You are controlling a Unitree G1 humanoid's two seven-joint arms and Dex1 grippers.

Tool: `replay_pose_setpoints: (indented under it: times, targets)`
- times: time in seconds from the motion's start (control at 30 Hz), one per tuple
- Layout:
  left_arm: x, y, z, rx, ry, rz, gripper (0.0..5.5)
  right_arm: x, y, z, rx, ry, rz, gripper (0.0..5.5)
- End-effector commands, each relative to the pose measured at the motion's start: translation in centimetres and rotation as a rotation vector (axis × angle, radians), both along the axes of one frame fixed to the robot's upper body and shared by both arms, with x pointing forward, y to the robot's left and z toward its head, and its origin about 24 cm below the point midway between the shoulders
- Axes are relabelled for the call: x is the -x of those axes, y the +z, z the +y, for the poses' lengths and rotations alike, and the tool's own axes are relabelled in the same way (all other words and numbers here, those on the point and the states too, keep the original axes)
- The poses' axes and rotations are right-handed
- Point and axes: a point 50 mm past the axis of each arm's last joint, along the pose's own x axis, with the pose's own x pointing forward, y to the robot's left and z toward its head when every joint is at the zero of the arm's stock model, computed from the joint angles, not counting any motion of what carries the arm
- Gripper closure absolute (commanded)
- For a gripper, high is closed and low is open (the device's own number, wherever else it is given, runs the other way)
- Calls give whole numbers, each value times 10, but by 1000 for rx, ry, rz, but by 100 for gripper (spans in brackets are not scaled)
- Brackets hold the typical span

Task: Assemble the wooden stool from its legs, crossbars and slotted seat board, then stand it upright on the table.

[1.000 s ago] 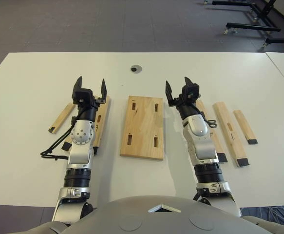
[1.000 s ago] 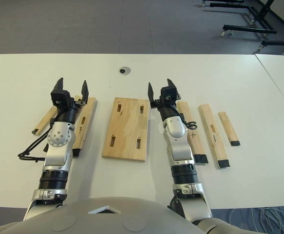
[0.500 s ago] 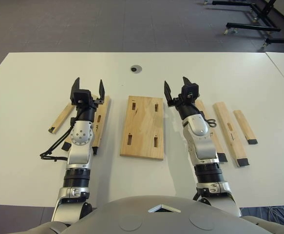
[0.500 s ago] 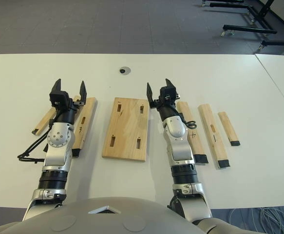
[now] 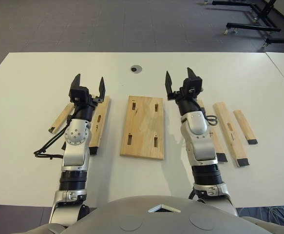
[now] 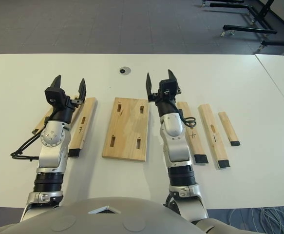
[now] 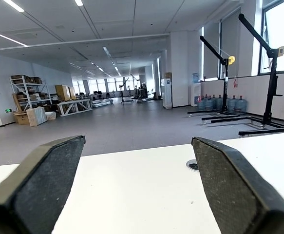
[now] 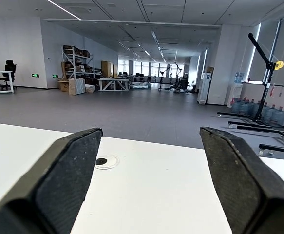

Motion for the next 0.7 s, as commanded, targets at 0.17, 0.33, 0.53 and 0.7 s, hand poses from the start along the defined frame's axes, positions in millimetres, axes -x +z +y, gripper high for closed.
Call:
replay_pose_setpoints:
  times: [0.17, 0.33, 0.53, 0.7]
  targets:
    - [27, -5, 10, 9, 113, 0, 147, 7, -1, -74, 114, -136, 182, 180]
    - [37, -7, 11, 28, 180, -2, 147, 3, 1, -115, 116, -277, 268, 180]
    - [43, -9, 9, 31, 204, -3, 147, 19, -19, -169, 142, -468, 411, 180]
    - [48, -10, 6, 39, 222, -7, 147, 47, -32, -206, 203, -530, 513, 180]
